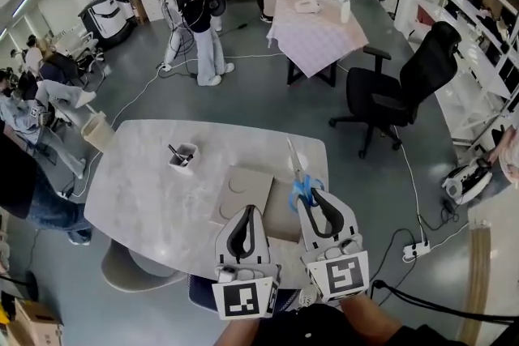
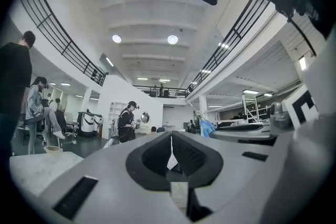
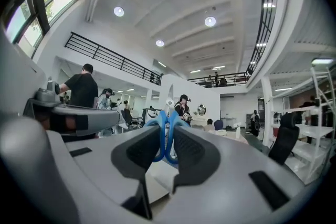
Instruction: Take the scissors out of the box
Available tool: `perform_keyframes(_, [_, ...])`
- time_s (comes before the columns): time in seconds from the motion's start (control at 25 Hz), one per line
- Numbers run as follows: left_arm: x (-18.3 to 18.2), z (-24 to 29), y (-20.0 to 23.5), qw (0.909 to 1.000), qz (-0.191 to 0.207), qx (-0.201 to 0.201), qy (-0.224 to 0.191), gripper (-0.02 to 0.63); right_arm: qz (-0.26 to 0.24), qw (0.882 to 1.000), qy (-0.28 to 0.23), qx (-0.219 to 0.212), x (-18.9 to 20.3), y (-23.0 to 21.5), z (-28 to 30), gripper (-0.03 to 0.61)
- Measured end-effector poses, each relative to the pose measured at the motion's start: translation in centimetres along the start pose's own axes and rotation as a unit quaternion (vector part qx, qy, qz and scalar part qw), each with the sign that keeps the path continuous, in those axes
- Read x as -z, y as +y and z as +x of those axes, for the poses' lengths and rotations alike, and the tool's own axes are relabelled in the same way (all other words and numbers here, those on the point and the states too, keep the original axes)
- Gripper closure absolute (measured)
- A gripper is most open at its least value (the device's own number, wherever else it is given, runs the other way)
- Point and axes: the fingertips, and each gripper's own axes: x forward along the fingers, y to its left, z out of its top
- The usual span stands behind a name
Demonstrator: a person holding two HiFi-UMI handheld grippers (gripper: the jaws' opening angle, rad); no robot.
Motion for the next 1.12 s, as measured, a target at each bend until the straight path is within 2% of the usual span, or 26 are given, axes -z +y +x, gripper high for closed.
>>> perform_keyframes(0.32, [-2.3,-1.0,-0.7,0.9995,0.010,0.001,-0.030,0.597,-0.008,0.999,-0.036,0.010,-2.2,-0.1,-2.4,0.500])
perform_keyframes(1.12, [-3.0,-2.2,-1.1,0.9993,0.017,0.001,-0.033,0.597,-0.014,0.998,-0.067,0.011,-4.3,0.7,-3.6,0.500])
